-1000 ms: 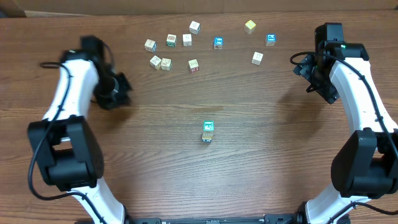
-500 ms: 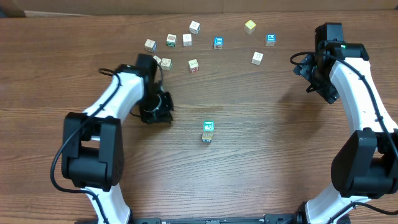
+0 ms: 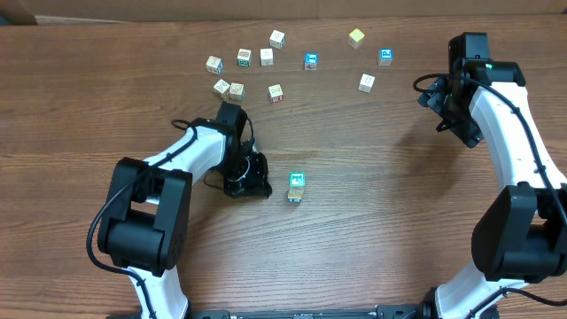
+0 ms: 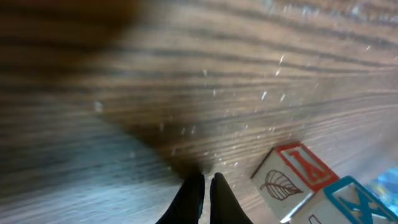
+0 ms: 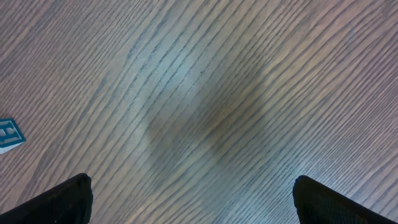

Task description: Form a tower

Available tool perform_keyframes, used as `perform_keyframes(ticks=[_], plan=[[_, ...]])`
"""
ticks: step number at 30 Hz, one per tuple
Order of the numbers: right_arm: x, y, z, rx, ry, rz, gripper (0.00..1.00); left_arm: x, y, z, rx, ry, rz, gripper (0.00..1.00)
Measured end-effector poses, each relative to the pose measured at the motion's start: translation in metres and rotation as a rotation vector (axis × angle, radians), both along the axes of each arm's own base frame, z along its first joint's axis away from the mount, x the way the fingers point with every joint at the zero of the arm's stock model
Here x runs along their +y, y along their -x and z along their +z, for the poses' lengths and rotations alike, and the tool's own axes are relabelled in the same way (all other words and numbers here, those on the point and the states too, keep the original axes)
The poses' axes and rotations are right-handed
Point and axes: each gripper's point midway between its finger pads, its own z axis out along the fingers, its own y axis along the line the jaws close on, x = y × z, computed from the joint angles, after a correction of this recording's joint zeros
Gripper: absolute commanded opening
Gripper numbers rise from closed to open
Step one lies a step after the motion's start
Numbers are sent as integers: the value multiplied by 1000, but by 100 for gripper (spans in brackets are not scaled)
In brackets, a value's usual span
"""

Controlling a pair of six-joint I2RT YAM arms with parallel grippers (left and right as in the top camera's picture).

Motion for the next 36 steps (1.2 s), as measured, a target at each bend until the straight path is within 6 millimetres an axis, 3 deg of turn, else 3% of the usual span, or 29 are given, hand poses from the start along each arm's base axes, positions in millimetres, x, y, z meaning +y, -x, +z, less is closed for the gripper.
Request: perform_keyframes(ticks=[13, 36], plan=[[0, 0, 0, 0, 0, 0, 100, -20, 9, 0, 17, 22, -7, 4], [0, 0, 0, 0, 0, 0, 100, -28, 12, 5, 45, 64, 8, 4]])
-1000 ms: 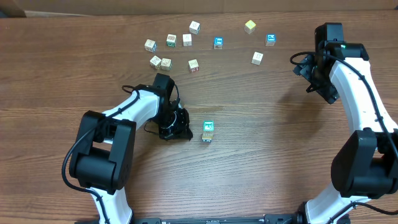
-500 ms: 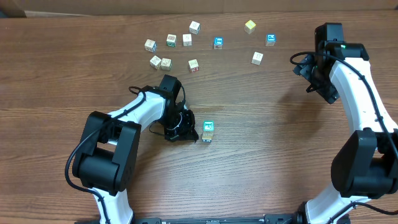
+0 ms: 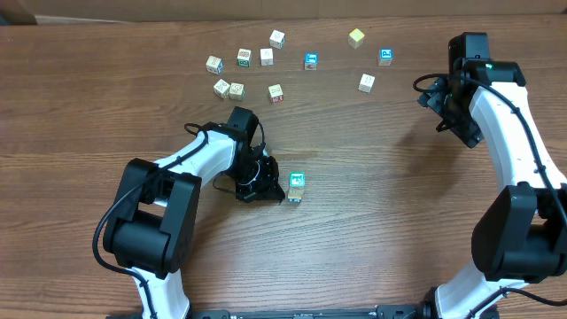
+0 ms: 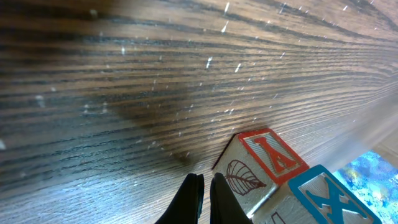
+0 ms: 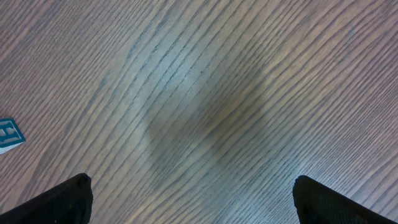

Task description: Form a tower

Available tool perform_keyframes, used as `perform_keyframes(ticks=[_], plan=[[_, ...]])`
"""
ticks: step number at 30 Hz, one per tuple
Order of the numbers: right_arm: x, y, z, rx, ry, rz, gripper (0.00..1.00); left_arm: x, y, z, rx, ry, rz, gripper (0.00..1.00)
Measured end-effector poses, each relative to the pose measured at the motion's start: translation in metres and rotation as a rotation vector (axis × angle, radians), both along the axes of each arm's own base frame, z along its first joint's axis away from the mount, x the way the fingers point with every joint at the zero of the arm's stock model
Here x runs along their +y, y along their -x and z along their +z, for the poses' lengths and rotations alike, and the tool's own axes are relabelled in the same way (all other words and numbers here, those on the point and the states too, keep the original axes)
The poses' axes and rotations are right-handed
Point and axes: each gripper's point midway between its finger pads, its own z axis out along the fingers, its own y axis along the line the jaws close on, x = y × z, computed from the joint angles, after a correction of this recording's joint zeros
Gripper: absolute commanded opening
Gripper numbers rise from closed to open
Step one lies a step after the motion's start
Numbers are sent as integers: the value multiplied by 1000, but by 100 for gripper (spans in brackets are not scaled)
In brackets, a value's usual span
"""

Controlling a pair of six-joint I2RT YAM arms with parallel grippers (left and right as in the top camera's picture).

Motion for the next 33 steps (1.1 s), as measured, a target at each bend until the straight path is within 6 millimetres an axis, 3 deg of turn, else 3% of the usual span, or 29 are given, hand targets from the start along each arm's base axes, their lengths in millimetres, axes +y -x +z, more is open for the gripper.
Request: perform_keyframes(ticks=[33], plan=[[0, 0, 0, 0, 0, 0, 100, -4, 11, -5, 27, 45, 39, 4]])
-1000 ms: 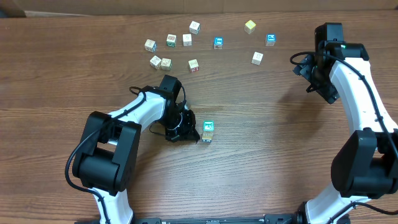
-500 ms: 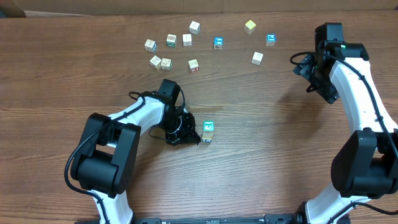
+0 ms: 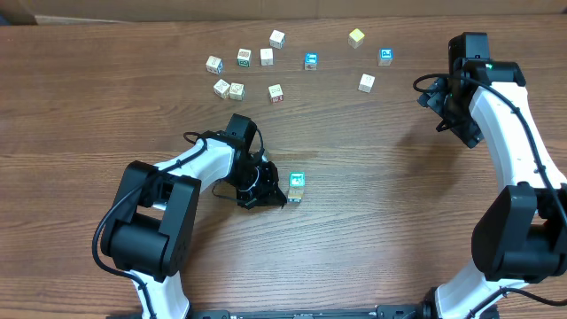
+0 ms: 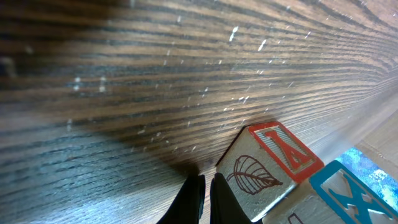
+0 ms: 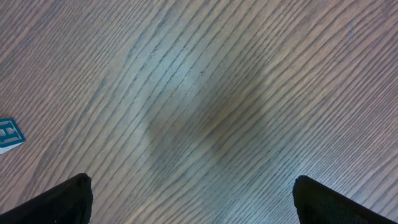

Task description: Form a tower

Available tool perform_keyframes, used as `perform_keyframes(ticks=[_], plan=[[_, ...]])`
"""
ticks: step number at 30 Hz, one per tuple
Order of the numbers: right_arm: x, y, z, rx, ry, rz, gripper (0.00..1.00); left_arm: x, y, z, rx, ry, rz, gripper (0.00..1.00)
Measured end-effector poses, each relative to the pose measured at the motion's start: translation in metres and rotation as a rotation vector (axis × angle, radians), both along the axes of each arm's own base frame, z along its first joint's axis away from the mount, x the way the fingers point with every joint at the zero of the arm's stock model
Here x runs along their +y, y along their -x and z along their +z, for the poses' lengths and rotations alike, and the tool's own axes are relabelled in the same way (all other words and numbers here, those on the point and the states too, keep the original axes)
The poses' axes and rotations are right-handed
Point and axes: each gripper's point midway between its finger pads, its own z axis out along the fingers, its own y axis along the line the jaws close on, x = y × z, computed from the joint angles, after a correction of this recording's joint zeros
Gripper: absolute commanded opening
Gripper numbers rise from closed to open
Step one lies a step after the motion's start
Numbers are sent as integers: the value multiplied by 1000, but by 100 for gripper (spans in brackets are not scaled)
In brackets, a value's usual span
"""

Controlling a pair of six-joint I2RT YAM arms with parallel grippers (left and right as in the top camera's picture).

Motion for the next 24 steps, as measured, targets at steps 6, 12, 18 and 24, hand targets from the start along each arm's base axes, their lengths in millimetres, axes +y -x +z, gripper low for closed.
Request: perform_keyframes(ticks=[6, 12, 18, 24], plan=[[0, 0, 0, 0, 0, 0, 100, -1, -1, 0, -4, 4, 0, 4], [0, 0, 0, 0, 0, 0, 100, -1, -5, 0, -22, 3, 3, 4], [0, 0, 0, 1, 0, 0, 100, -2, -8, 0, -29, 6, 15, 4], [0, 0, 0, 1, 0, 0, 100, -3, -8, 0, -24, 8, 20, 4]])
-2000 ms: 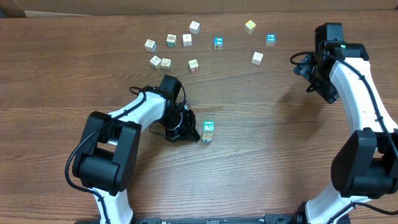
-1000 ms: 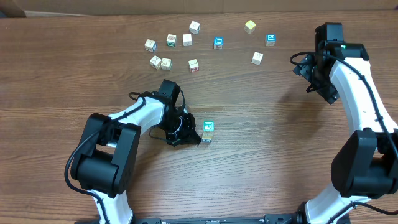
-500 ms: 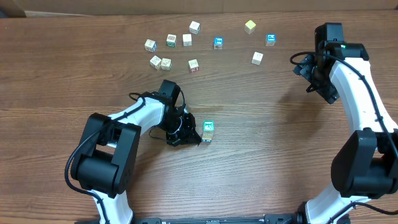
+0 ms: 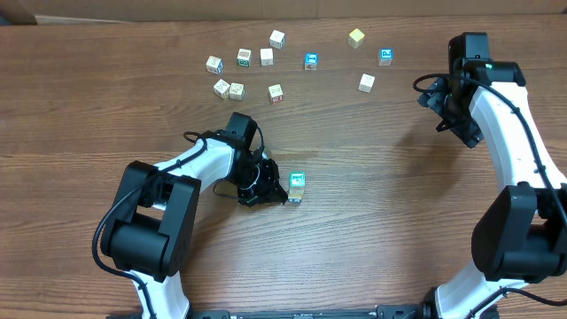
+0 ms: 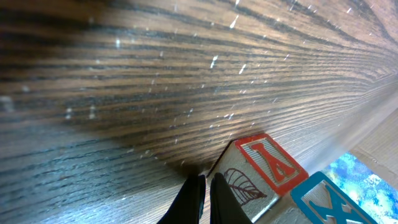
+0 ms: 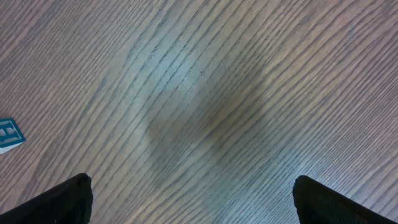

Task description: Form a tower

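Observation:
Two blocks stand together mid-table: one with a teal top (image 4: 297,180) and one under or just in front of it (image 4: 295,197). The left wrist view shows them as a block with a red letter and a leaf drawing (image 5: 252,174) and a blue-lettered block (image 5: 323,202) against it. My left gripper (image 4: 275,196) (image 5: 204,182) is shut with nothing in it, its tips low at the table beside the leaf face. Far off at the right, my right gripper (image 4: 466,131) (image 6: 189,199) hangs open over bare wood.
Several loose letter blocks lie scattered along the far side of the table (image 4: 266,57), among them a yellow one (image 4: 356,37) and a blue one (image 4: 385,56). The corner of a blue block (image 6: 9,134) shows at the left edge of the right wrist view.
My left gripper has shifted very slightly beside the leaf block, still shut. The blocks and the right arm have not moved.
My left gripper was shut and low on the table about a block's width left of the two blocks. At the following moments it stood closer, then right beside the leaf face, where it remains. The right gripper stayed open and still throughout.

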Available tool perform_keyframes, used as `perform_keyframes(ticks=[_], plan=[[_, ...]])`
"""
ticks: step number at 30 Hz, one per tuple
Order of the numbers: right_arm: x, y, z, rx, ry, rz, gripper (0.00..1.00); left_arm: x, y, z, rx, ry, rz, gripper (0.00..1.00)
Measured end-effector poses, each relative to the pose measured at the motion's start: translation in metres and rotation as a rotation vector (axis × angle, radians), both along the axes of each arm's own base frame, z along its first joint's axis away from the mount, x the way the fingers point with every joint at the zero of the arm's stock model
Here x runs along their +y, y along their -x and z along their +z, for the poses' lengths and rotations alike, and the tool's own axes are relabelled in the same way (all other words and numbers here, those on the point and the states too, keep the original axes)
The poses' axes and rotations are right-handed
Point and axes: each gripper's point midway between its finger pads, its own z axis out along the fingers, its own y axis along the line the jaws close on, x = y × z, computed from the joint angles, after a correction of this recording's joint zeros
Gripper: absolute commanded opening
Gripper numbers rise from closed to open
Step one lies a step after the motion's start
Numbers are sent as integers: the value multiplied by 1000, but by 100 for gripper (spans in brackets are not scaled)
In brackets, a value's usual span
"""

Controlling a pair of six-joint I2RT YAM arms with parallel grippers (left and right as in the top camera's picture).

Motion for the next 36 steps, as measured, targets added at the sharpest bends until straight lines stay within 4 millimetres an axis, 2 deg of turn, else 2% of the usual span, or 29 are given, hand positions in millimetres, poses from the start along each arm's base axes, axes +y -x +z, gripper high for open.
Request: perform_keyframes(ticks=[10, 15, 19, 20, 21, 24, 26, 36], plan=[[0, 0, 0, 0, 0, 0, 100, 3, 5, 0, 20, -7, -7, 4], [0, 0, 0, -1, 0, 0, 100, 27, 7, 4, 50, -34, 19, 4], [0, 0, 0, 0, 0, 0, 100, 59, -9, 25, -22, -85, 66, 6], [0, 0, 0, -1, 0, 0, 100, 66, -15, 32, -57, -100, 78, 9], [0, 0, 0, -1, 0, 0, 100, 72, -20, 40, -91, -114, 85, 17], [0, 0, 0, 0, 0, 0, 100, 81, -29, 58, -176, -144, 89, 100], [0, 0, 0, 0, 0, 0, 100, 82, -32, 63, -201, -155, 90, 99], [0, 0, 0, -1, 0, 0, 100, 88, -33, 61, -206, -189, 91, 100]])
